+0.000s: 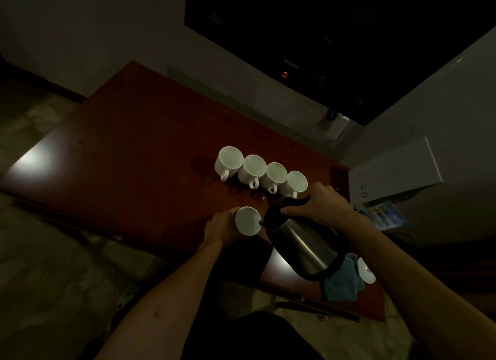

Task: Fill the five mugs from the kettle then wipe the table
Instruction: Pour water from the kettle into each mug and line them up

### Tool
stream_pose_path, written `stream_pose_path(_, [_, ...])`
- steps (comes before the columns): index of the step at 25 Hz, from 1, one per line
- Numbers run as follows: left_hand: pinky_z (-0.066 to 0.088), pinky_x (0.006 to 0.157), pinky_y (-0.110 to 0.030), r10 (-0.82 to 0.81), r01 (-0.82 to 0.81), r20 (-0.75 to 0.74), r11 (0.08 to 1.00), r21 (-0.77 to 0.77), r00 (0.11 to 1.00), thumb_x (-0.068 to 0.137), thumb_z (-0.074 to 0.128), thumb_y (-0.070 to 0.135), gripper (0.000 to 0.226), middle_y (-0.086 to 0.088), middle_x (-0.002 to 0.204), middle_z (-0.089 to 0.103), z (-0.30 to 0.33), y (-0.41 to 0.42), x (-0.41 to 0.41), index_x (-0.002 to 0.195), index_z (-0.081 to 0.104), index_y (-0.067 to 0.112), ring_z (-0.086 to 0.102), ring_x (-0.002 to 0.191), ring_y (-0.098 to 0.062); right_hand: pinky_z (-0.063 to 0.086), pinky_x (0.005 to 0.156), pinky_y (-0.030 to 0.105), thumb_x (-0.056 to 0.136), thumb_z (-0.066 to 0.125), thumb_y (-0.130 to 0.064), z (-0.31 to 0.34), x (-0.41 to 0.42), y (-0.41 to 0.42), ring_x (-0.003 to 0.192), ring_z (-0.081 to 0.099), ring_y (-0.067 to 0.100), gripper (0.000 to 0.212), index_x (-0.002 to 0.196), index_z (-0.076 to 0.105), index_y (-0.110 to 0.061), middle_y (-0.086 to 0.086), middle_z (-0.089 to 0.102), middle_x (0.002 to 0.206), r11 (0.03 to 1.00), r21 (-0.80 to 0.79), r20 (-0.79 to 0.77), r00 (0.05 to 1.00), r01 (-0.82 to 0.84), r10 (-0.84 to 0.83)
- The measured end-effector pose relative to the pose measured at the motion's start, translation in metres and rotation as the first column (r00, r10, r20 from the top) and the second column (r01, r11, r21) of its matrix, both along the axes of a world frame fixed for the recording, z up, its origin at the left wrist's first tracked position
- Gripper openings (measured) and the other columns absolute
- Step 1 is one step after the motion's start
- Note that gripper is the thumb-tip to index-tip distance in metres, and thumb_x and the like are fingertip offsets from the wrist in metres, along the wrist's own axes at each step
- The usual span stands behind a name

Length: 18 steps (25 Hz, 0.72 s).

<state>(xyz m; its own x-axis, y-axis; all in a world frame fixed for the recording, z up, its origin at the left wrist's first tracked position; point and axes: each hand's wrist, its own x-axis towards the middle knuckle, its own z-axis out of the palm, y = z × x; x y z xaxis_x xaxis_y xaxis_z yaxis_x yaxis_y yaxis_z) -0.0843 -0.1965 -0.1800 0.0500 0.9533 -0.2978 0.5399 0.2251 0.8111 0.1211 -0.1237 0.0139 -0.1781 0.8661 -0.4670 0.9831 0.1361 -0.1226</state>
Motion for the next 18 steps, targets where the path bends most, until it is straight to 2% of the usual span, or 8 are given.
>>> stream_pose_path(18, [0.052,0.095,-0.049,-0.007,0.007,0.007,1.000,0.004,1.000,0.067,0.087,0.041,0.074,0.007,0.125,0.067,0.0007,0.0001,-0.0007,0.133,0.054,0.035,0.060,0.119,-0.020,0.065,0.074,0.040,0.024,0.041,-0.112,0.0082,-0.0059,-0.0010,0.077,0.073,0.012,0.125,0.108,0.067,-0.022,-0.006,0.074,0.091,1.000,-0.017,-0.021,1.000,-0.003,0.002])
